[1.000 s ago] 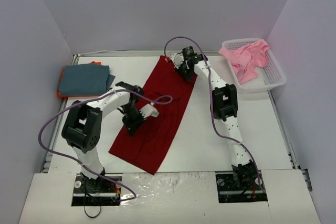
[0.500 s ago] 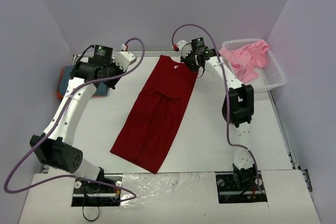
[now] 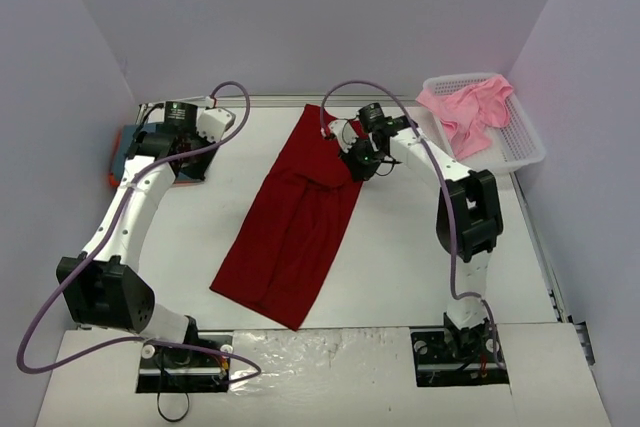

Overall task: Fold and stack the t-shirts
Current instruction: Rotate the tshirt 90 degrees

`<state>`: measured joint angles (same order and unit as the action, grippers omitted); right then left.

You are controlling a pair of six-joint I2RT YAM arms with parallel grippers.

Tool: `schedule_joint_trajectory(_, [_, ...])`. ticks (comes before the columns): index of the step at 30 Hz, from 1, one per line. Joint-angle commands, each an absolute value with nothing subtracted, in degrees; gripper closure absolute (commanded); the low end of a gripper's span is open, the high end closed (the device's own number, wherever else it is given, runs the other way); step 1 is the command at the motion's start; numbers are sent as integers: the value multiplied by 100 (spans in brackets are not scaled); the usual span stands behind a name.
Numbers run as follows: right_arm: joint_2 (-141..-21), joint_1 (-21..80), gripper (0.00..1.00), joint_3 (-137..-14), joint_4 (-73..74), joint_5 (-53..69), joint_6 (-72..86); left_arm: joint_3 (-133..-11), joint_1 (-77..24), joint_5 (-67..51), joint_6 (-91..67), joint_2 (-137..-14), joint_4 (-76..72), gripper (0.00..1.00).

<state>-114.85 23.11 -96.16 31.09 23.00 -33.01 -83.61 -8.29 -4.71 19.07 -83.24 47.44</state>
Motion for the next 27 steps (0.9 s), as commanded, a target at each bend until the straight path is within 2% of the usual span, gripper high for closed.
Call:
schedule_joint_trajectory(1, [-11645, 2548, 100, -9554, 3524, 2689, -3340, -8350, -826, -448, 1775, -8086, 4500, 98])
schedule_joint_trajectory(9, [-12181, 2909, 100, -9553, 3612, 2935, -3261, -7955, -756, -378, 1881, -7972, 4342, 98])
schedule_joint_trajectory(18, [-12656, 2927, 100, -9606, 3665, 2409, -3199, -7734, -686, -404, 1960, -8042, 4245, 98])
schedule_joint_trajectory(25, [-13183, 2716, 100, -10484, 3770, 1838, -3120, -7664, -624, -518, 1899, -8244, 4061, 98])
schedule_joint_trajectory(27, [-13525, 2681, 100, -11107, 3875, 1662, -3155, -7603, -615, -580, 1864, -8297, 4008, 98])
